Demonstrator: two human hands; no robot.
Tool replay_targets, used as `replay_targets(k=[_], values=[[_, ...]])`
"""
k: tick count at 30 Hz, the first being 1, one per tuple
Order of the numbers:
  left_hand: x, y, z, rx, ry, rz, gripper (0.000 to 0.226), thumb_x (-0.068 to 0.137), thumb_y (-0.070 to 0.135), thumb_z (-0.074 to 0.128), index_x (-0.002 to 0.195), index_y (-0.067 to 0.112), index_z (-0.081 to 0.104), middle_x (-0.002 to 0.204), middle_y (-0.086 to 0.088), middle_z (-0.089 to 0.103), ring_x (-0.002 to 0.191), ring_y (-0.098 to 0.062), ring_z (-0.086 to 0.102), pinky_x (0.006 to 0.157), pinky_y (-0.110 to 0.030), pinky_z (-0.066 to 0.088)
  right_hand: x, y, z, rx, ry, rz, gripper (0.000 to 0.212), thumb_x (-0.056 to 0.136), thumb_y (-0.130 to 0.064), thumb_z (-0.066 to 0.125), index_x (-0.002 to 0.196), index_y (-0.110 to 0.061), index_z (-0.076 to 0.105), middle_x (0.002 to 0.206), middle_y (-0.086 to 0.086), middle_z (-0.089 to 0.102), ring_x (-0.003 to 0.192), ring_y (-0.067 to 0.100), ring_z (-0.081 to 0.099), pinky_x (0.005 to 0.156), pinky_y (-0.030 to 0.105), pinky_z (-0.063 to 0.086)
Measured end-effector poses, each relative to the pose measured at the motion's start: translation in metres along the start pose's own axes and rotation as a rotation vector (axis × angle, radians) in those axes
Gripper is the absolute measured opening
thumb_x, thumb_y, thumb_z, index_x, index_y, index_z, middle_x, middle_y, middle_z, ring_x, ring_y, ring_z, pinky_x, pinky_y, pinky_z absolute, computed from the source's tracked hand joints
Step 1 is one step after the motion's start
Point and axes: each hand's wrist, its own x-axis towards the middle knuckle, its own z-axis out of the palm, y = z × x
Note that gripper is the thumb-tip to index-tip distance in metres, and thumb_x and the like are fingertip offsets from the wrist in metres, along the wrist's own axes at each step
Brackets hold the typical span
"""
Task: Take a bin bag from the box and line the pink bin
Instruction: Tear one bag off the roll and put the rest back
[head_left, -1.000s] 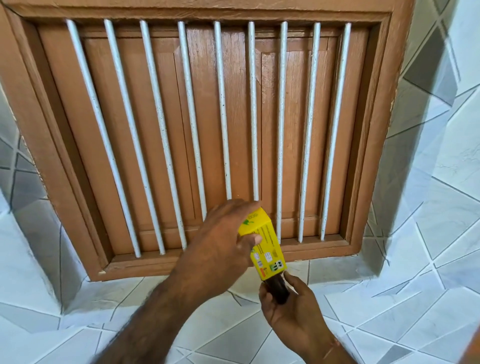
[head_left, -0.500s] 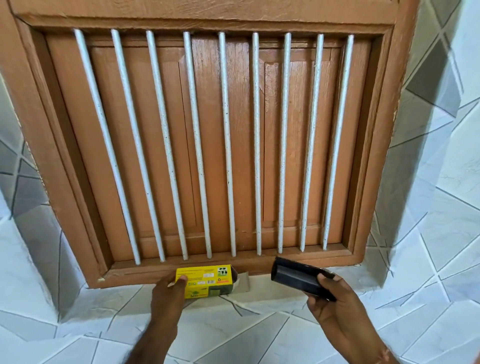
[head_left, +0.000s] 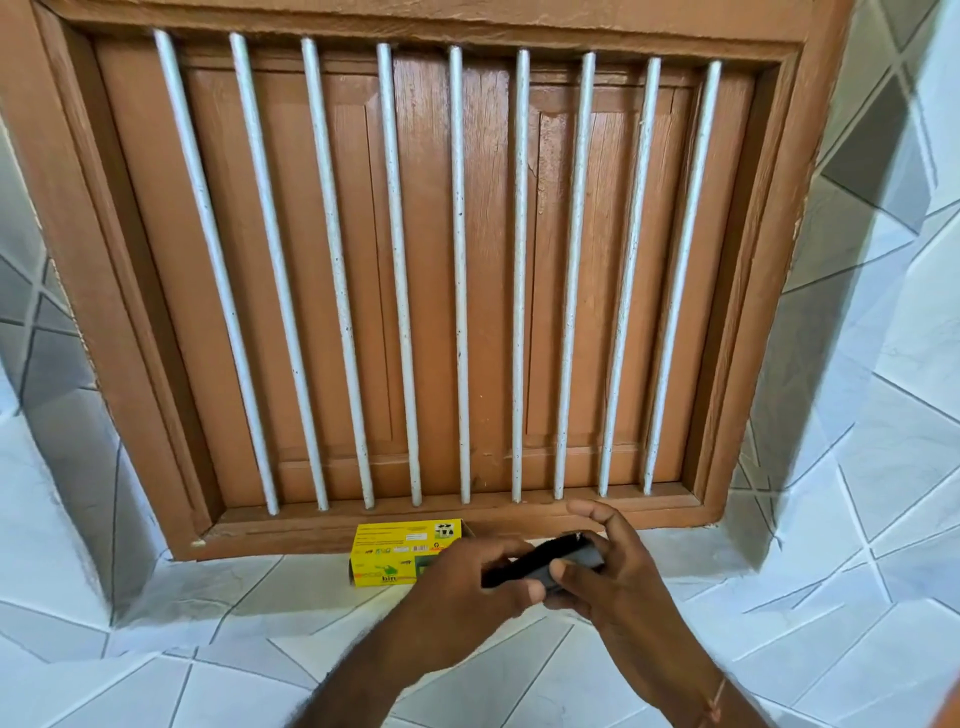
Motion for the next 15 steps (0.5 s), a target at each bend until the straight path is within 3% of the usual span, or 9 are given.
replay_targets(k=[3, 6, 9, 12, 15], values=[[-0.002, -0.007, 0.010, -0.141, 0.252, -0.032, 0.014, 0.083, 0.018, 0.068, 0.095, 0.021, 0.074, 0.066, 0.013, 0.068, 0.064, -0.005, 0.061, 0.063, -0.021, 0.049, 0.003, 0.010, 0.011, 0.278, 0.077, 0.072, 0.060, 0.067, -0.009, 0.079, 0.121, -0.017, 0.055, 0.106, 0.018, 0.072, 0.094, 0.036, 0.070, 0.078, 0.042, 0.060], [-0.004, -0.008, 0.021, -0.164, 0.516, -0.023, 0.022, 0.080, 0.008, 0.071, 0.092, 0.027, 0.073, 0.080, 0.016, 0.074, 0.074, -0.002, 0.067, 0.067, -0.013, 0.050, -0.005, 0.024, 0.035, 0.343, 0.050, 0.199, 0.038, 0.078, -0.014, 0.076, 0.112, -0.005, 0.060, 0.104, 0.019, 0.073, 0.094, 0.031, 0.070, 0.084, 0.041, 0.054], [-0.006, -0.004, 0.027, -0.249, 0.518, -0.095, 0.022, 0.082, 0.011, 0.071, 0.095, 0.029, 0.073, 0.086, 0.013, 0.076, 0.082, -0.004, 0.070, 0.073, -0.017, 0.054, -0.010, 0.030, 0.054, 0.359, 0.034, 0.296, 0.019, 0.092, -0.020, 0.060, 0.095, -0.004, 0.070, 0.089, 0.012, 0.076, 0.087, 0.028, 0.069, 0.072, 0.038, 0.056], [-0.008, -0.009, 0.021, -0.184, 0.486, -0.134, 0.021, 0.087, 0.012, 0.063, 0.096, 0.027, 0.076, 0.087, 0.011, 0.076, 0.083, -0.005, 0.070, 0.077, -0.023, 0.056, -0.010, 0.030, 0.060, 0.501, 0.099, 0.373, 0.026, 0.098, -0.022, 0.050, 0.104, -0.005, 0.069, 0.088, 0.014, 0.076, 0.091, 0.032, 0.065, 0.070, 0.044, 0.055], [-0.007, -0.013, 0.012, -0.119, 0.555, -0.165, 0.019, 0.088, 0.010, 0.059, 0.080, 0.018, 0.075, 0.073, 0.005, 0.072, 0.068, -0.010, 0.064, 0.066, -0.027, 0.051, -0.010, 0.035, 0.063, 0.614, 0.115, 0.496, 0.028, 0.096, -0.023, 0.053, 0.109, -0.001, 0.065, 0.093, 0.021, 0.075, 0.095, 0.039, 0.064, 0.073, 0.049, 0.054]])
